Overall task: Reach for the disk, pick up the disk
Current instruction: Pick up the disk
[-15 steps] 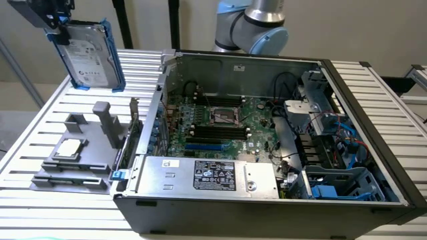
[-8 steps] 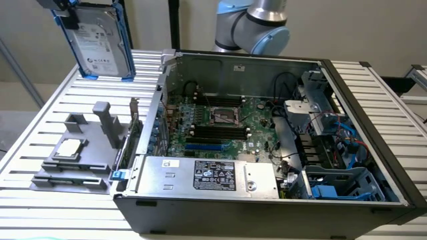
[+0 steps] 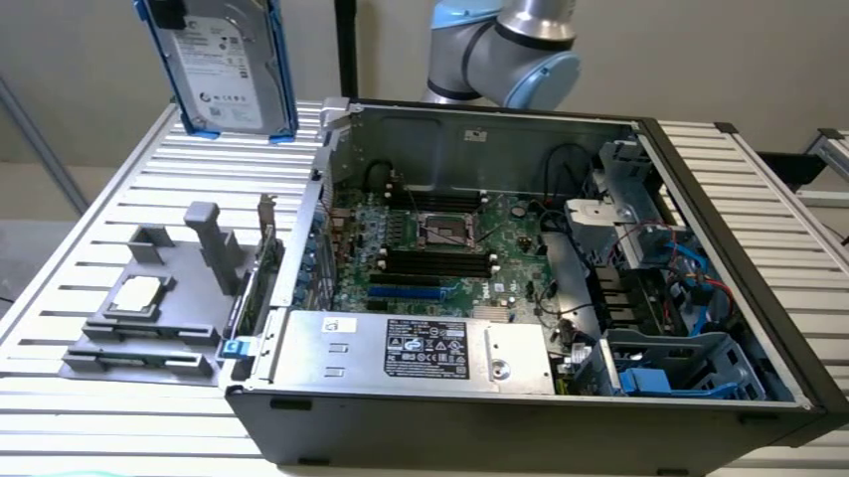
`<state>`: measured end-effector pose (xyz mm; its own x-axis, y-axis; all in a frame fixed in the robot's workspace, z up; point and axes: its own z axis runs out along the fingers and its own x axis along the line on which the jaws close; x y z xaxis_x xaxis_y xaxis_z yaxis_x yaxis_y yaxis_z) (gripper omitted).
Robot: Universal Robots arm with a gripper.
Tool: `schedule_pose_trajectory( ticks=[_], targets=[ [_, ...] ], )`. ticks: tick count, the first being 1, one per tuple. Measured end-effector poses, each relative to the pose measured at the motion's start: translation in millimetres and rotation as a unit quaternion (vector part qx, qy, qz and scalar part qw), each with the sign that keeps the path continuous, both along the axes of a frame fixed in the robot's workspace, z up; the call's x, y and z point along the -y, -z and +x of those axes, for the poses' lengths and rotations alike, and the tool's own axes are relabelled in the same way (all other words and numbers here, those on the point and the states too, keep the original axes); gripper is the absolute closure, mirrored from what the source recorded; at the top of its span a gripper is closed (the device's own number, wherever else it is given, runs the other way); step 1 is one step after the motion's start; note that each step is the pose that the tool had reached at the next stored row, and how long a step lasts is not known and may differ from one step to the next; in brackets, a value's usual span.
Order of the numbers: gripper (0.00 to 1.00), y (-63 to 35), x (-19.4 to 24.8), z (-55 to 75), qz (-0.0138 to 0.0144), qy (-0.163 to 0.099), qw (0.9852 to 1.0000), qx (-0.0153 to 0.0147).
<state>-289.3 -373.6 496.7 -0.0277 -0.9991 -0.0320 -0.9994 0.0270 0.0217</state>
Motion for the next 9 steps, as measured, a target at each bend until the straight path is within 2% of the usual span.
schedule_pose_trajectory(
  ticks=[2, 5, 9],
  targets=[
    [0.67, -1.5, 3.7, 13.5, 0.0, 0.0, 1.0, -0.0011],
    [0.67, -1.9, 8.1, 27.1, 0.0, 0.0, 1.0, -0.0015],
    [0.67, -2.0, 17.3, 42.0, 0.0, 0.0, 1.0, -0.0015]
  ],
)
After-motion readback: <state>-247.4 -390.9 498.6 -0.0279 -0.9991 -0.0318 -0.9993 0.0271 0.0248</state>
